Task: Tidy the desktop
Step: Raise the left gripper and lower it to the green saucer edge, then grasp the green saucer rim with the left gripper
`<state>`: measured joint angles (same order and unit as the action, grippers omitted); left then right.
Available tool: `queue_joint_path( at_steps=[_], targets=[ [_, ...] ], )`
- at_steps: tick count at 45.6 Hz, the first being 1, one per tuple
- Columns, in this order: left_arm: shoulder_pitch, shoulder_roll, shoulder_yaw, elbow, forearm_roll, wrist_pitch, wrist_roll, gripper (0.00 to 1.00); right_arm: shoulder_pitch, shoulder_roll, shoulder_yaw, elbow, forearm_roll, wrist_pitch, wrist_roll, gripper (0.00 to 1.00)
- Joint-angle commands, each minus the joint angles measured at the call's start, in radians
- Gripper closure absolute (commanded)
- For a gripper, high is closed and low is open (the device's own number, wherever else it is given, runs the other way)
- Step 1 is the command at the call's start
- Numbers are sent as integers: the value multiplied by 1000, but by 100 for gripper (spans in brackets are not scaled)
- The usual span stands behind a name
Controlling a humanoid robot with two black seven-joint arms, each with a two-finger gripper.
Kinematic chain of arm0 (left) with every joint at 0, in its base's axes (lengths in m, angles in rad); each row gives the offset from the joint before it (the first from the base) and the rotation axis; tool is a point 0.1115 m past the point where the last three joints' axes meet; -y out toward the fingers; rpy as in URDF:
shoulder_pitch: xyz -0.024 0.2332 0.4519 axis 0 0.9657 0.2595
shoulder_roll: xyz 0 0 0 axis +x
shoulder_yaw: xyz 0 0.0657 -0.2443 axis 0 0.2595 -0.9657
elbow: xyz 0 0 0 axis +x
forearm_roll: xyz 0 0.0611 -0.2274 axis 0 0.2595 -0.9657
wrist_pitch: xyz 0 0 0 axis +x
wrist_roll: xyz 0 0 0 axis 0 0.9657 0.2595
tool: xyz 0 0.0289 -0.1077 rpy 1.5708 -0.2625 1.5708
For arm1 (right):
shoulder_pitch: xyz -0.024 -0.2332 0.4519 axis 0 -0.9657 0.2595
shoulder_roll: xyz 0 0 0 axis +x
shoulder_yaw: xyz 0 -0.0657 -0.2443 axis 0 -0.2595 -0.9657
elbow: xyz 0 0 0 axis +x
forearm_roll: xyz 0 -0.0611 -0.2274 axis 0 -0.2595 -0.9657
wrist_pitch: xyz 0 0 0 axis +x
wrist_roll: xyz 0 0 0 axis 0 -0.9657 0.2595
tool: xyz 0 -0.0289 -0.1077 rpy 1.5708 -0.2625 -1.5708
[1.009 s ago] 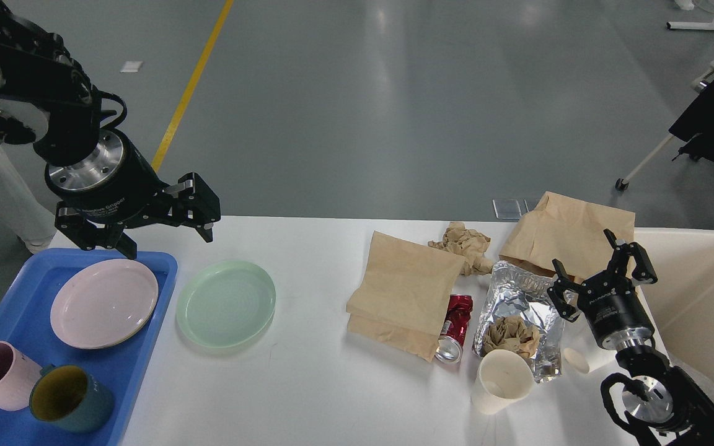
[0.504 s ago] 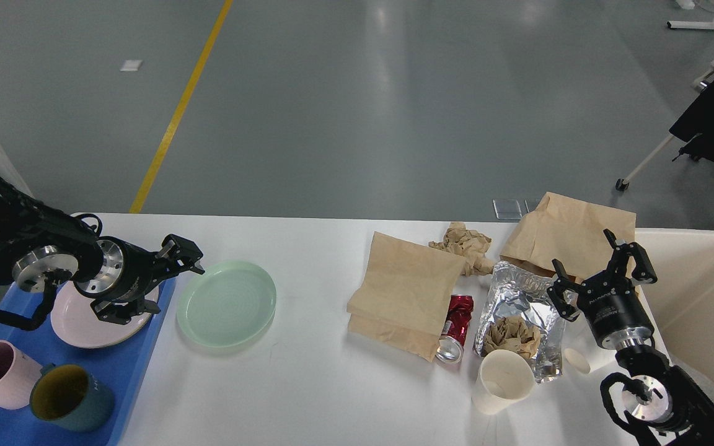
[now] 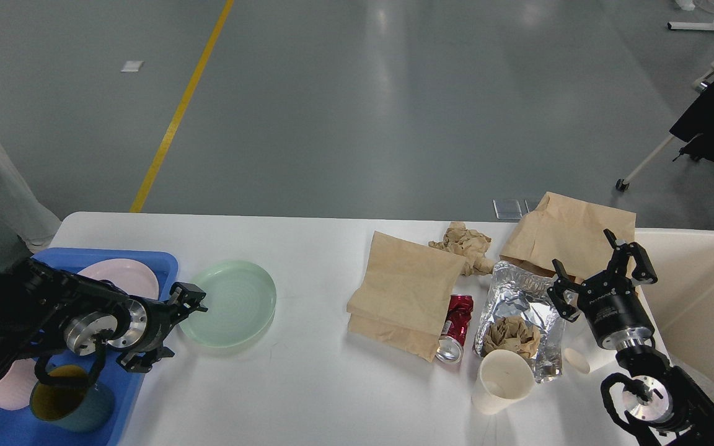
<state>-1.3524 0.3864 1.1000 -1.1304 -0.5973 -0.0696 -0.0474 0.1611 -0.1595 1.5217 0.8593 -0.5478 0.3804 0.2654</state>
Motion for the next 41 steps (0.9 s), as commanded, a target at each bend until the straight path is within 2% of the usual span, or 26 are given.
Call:
queue_joint_path(
  at_steps=[1,6,10,23,31,41],
  targets=[
    [30,-7,-8,43,8,7,-3,5,0,0,0,1,2,0,0,0],
    [76,-9,-46,70,7,11,3,7,0,0,0,1,0,0,0,0],
    [104,-9,-72,87,7,27,3,13,0,0,0,1,0,0,0,0],
    [130,-12,-97,110,7,33,6,47,0,0,0,0,0,0,0,0],
    [183,-12,-135,146,8,25,11,61,0,0,0,0,0,0,0,0],
    [185,-17,-150,150,8,19,11,77,0,0,0,1,0,0,0,0]
  ],
)
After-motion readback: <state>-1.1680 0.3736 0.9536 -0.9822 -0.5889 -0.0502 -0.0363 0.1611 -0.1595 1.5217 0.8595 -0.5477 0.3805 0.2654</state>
